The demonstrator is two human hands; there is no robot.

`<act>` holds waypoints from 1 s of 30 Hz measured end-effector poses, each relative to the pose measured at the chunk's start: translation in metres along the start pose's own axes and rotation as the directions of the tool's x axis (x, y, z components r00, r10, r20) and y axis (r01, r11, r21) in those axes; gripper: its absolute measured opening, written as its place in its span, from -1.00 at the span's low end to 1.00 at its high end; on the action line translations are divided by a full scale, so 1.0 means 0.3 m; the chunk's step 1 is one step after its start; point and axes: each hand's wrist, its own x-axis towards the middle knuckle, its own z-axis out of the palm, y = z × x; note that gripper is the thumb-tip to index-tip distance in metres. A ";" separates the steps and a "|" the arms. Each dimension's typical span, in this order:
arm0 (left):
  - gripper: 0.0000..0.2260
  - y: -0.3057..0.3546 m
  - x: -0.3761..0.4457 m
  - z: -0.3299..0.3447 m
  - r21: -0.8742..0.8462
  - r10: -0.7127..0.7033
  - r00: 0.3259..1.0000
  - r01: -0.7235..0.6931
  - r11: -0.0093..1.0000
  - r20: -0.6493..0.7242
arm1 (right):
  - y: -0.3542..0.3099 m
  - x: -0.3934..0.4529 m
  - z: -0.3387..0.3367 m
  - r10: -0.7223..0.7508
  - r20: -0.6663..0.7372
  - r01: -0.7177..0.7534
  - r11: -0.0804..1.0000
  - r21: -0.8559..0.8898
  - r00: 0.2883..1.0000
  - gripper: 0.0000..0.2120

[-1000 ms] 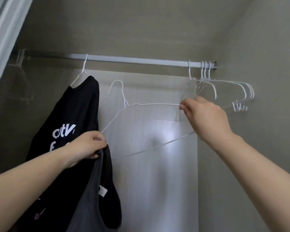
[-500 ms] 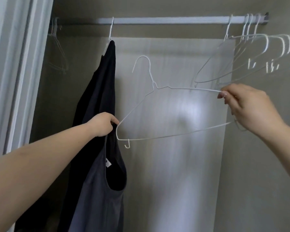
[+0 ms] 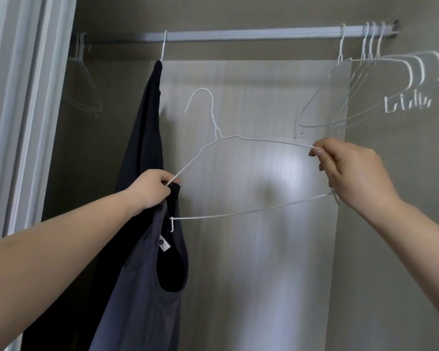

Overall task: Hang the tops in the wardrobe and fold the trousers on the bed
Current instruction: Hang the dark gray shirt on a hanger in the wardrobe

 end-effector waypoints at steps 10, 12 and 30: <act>-0.70 0.119 -0.019 0.035 -0.230 0.069 0.997 -0.077 0.970 -0.042 | -0.028 -0.059 0.079 -0.027 0.047 0.026 1.000 0.012 0.999 -0.81; -0.66 0.135 -0.017 0.045 -0.259 0.086 0.995 -0.095 0.961 -0.047 | -0.030 -0.073 0.093 -0.039 0.044 0.038 0.999 0.011 0.998 -0.81; -0.61 0.175 0.024 0.157 -0.333 -0.014 0.992 -0.029 0.942 -0.126 | -0.111 -0.153 0.156 -0.450 0.021 0.442 0.865 -0.239 0.893 -0.67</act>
